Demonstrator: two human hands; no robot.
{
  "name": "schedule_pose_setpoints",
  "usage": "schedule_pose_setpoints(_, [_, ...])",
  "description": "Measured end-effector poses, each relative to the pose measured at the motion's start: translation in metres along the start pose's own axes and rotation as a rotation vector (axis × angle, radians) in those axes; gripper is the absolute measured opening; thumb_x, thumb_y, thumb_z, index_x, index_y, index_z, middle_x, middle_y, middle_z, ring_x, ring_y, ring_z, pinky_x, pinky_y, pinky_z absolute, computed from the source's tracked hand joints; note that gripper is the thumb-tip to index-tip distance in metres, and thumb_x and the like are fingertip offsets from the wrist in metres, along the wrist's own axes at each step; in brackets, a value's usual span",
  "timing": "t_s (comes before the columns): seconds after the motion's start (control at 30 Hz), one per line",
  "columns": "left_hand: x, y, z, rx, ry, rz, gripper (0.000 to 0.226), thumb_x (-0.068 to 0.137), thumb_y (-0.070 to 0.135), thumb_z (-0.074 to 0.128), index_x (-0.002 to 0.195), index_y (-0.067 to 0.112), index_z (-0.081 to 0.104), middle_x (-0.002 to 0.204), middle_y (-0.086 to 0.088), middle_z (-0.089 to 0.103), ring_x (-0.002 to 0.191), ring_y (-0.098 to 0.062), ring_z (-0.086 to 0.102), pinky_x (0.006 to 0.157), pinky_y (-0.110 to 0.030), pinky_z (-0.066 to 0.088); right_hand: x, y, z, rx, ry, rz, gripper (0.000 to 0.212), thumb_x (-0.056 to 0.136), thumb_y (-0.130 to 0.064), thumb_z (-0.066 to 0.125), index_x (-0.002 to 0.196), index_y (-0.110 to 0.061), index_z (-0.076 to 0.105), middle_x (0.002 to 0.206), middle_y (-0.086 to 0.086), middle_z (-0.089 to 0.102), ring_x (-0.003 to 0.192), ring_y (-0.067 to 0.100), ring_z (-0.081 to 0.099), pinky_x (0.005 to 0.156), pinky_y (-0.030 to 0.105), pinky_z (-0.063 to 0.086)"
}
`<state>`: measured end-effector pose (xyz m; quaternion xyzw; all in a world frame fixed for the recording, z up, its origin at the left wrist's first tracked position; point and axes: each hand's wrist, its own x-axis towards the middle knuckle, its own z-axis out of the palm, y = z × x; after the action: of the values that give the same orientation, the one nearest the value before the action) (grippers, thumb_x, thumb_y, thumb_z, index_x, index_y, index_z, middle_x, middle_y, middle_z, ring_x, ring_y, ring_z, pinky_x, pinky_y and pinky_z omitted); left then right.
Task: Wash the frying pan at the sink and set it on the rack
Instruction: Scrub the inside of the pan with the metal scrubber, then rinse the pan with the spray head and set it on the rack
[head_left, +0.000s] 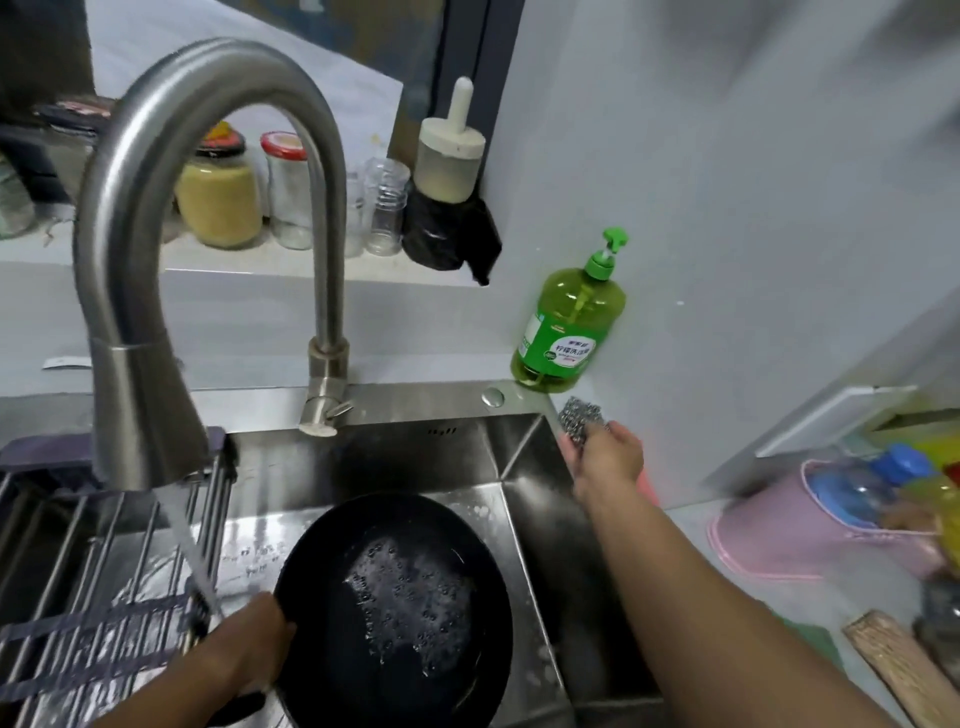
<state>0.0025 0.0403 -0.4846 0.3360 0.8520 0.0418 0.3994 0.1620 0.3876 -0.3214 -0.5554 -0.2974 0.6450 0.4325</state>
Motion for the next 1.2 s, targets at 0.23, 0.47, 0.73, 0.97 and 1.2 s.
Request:
schedule_pose_setpoints(0.23, [-0.054, 0.050, -0.038, -0.137, -0.020, -0.061, 0.029, 0.101, 0.011, 0.047, 0.073, 0.020, 0.049, 0.068, 0.009, 0.052, 0.062, 0.000, 0.052, 0.053, -0.008, 0.036, 0.012, -0.012, 0.032, -0.171, 0.007, 0.053, 0.038, 0.098, -0.004, 0.048, 0.134, -0.015, 0.054, 0.110, 0.004, 0.057, 0.075, 0.019, 0.055, 0.096, 0.047, 0.056])
schedule_pose_setpoints(0.47, [-0.069, 0.051, -0.051, -0.263, -0.011, -0.108, 0.026, 0.098, 0.026, 0.057, 0.109, 0.005, 0.066, 0.107, -0.009, 0.070, 0.099, -0.021, 0.066, 0.082, -0.028, 0.049, -0.066, 0.082, 0.013, -0.386, -0.201, 0.092, 0.012, 0.095, -0.001, 0.047, 0.090, -0.010, 0.053, 0.074, 0.005, 0.052, 0.060, 0.014, 0.054, 0.053, 0.023, 0.049])
schedule_pose_setpoints(0.73, [-0.078, 0.063, -0.049, -0.689, -0.082, -0.146, 0.018, 0.094, 0.020, 0.059, 0.102, 0.006, 0.052, 0.083, -0.009, 0.062, 0.070, -0.019, 0.064, 0.063, -0.029, 0.056, -0.178, 0.163, -0.028, -0.359, -0.118, 0.086, 0.014, 0.090, 0.002, 0.056, 0.092, 0.000, 0.070, 0.087, 0.016, 0.067, 0.065, 0.014, 0.064, 0.063, 0.025, 0.058])
schedule_pose_setpoints(0.97, [-0.075, 0.074, -0.012, -1.038, -0.114, -0.229, 0.028, 0.076, 0.017, 0.064, 0.096, -0.003, 0.069, 0.081, -0.023, 0.074, 0.073, -0.036, 0.073, 0.074, -0.058, 0.061, -0.228, 0.161, -0.056, -0.526, 0.229, -0.075, 0.016, 0.082, -0.010, 0.073, 0.088, -0.012, 0.058, 0.082, 0.001, 0.062, 0.084, 0.028, 0.062, 0.069, 0.030, 0.041])
schedule_pose_setpoints(1.2, [-0.101, 0.116, -0.048, -0.956, 0.018, -0.204, 0.021, 0.096, 0.018, 0.062, 0.082, 0.002, 0.060, 0.067, -0.008, 0.062, 0.055, -0.018, 0.059, 0.038, -0.020, 0.042, -0.232, 0.171, -0.051, 0.085, 0.287, 0.544, 0.047, 0.077, -0.032, 0.080, 0.107, -0.002, 0.060, 0.096, 0.016, 0.071, 0.082, 0.034, 0.072, 0.072, 0.044, 0.061])
